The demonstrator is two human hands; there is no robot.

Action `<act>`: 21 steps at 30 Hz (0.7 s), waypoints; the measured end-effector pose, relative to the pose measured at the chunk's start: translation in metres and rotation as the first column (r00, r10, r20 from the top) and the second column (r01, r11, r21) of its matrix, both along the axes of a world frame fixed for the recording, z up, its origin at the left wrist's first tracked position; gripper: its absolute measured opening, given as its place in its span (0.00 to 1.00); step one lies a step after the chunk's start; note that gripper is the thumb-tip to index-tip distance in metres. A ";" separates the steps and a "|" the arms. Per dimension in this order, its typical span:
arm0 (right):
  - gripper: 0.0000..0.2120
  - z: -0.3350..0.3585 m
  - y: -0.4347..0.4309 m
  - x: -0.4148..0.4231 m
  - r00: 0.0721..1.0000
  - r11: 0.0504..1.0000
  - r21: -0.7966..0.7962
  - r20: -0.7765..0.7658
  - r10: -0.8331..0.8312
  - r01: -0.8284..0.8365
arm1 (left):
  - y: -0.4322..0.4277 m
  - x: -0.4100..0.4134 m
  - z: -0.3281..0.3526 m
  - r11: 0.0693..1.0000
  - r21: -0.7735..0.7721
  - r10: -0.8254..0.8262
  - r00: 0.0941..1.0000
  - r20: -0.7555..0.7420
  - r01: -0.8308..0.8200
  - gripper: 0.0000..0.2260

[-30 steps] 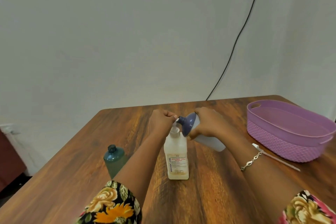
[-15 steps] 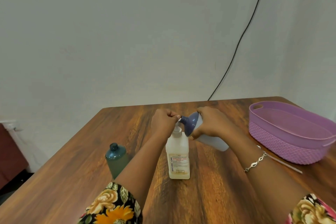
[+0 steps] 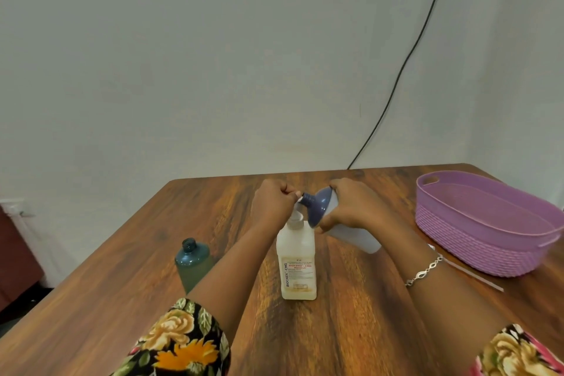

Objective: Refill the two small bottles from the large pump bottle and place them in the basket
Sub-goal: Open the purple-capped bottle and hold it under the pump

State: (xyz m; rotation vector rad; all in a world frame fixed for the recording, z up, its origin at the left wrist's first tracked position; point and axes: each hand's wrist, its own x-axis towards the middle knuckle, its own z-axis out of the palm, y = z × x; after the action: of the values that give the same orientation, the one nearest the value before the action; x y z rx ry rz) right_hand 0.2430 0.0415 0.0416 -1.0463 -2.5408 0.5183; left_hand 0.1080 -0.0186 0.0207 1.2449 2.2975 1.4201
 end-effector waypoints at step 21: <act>0.31 -0.006 0.001 -0.005 0.999 0.999 -0.047 -0.027 -0.022 0.021 | -0.014 0.014 -0.013 0.982 0.173 -0.008 0.901 0.433 -0.074 0.11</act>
State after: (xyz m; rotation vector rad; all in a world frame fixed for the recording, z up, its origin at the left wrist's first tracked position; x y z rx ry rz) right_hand 0.2380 0.0425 0.0357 -1.0741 -2.5025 0.5854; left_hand 0.1218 -0.0326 0.0082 0.8201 1.9278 1.7486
